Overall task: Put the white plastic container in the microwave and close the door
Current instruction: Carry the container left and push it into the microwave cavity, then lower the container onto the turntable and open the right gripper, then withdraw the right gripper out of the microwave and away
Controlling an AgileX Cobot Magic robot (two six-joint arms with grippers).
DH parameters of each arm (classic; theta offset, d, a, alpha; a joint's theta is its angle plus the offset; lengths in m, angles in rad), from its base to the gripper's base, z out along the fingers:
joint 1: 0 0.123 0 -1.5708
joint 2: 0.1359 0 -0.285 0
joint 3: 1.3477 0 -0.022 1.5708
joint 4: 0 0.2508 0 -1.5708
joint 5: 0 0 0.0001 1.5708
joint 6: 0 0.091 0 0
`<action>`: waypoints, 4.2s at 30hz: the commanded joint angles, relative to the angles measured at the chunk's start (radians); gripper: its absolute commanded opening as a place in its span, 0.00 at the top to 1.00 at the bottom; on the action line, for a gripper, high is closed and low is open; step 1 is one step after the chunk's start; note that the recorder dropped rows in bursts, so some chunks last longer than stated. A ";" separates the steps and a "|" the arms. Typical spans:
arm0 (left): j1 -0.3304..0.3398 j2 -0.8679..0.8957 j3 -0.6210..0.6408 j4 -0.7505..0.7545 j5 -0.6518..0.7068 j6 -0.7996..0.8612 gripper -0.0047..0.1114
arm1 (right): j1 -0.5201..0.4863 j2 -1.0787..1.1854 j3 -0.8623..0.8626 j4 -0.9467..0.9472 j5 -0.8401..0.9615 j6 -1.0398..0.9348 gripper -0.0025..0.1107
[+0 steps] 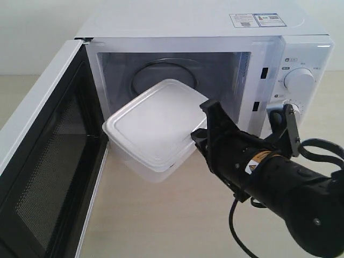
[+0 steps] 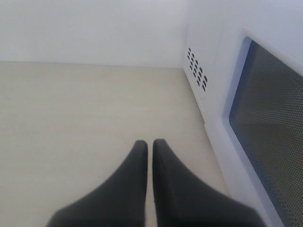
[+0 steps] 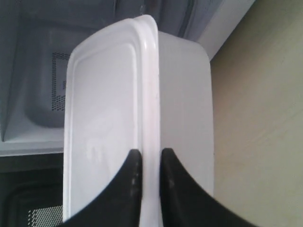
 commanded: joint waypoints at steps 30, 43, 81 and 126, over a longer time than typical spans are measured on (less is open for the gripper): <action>0.002 -0.003 0.004 0.002 0.001 0.005 0.92 | -0.087 0.235 -0.411 0.412 0.004 -0.388 0.98; 0.002 -0.003 0.004 0.002 0.001 0.005 0.92 | -0.089 0.337 -0.546 0.399 0.020 -0.415 0.98; 0.002 -0.003 0.004 0.002 0.001 0.005 0.92 | -0.099 0.422 -0.629 0.445 -0.089 -0.483 0.67; 0.002 -0.003 0.004 0.002 0.001 0.005 0.92 | -0.095 0.565 -0.701 0.153 -0.090 -1.434 0.98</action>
